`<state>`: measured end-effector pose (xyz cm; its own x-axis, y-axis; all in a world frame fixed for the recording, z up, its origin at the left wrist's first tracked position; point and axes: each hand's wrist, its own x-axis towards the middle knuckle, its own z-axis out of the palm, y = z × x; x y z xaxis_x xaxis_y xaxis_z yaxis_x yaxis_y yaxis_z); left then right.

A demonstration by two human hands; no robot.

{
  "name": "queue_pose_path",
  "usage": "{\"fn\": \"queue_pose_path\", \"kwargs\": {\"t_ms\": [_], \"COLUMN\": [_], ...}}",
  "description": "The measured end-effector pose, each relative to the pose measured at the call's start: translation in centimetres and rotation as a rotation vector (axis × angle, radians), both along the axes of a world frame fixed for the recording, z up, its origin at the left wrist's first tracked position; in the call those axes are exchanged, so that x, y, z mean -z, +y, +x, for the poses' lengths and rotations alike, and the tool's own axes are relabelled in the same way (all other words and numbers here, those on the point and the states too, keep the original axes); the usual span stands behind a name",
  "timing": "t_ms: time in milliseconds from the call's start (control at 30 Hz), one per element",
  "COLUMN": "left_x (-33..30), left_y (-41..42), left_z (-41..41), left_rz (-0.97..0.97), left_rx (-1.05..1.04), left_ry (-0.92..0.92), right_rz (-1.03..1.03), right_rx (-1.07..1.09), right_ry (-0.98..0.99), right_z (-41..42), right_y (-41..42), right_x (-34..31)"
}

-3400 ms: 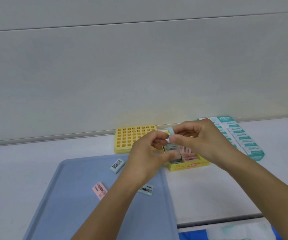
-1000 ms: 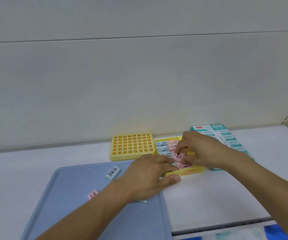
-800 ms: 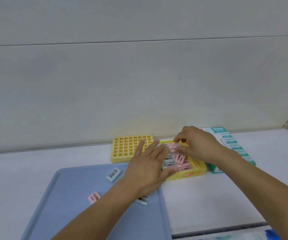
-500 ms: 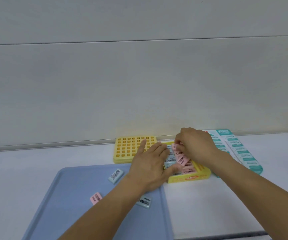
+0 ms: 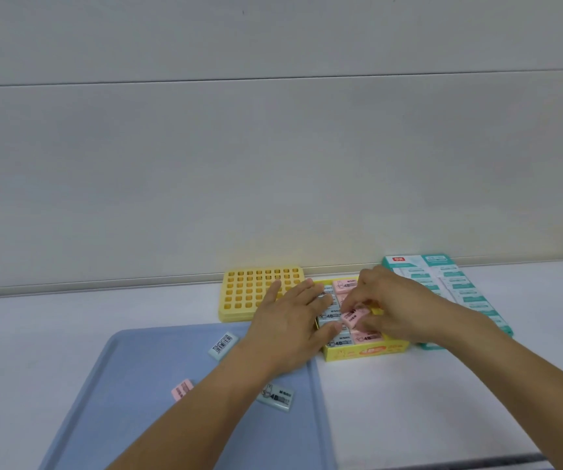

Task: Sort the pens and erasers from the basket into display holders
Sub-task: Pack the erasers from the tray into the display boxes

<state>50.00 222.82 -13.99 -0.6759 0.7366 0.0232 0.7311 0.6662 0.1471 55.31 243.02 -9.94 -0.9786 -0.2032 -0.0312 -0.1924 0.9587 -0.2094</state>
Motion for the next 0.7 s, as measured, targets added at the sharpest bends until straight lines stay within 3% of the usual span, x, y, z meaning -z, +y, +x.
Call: {"fn": "queue_pose_path", "kwargs": {"t_ms": [367, 533, 700], "left_x": [-0.1, 0.0, 0.0], "left_y": [0.0, 0.1, 0.2], "left_z": [0.2, 0.3, 0.2], "left_rz": [0.059, 0.071, 0.07], "left_rx": [-0.021, -0.03, -0.027], "left_ry": [-0.1, -0.102, -0.097], "right_rz": [-0.072, 0.219, 0.331], "right_rx": [0.07, 0.175, 0.177], "right_ry": [0.022, 0.153, 0.21], "right_z": [1.0, 0.8, 0.4], "right_y": [-0.4, -2.1, -2.6], "right_x": [-0.3, -0.2, -0.3]}}
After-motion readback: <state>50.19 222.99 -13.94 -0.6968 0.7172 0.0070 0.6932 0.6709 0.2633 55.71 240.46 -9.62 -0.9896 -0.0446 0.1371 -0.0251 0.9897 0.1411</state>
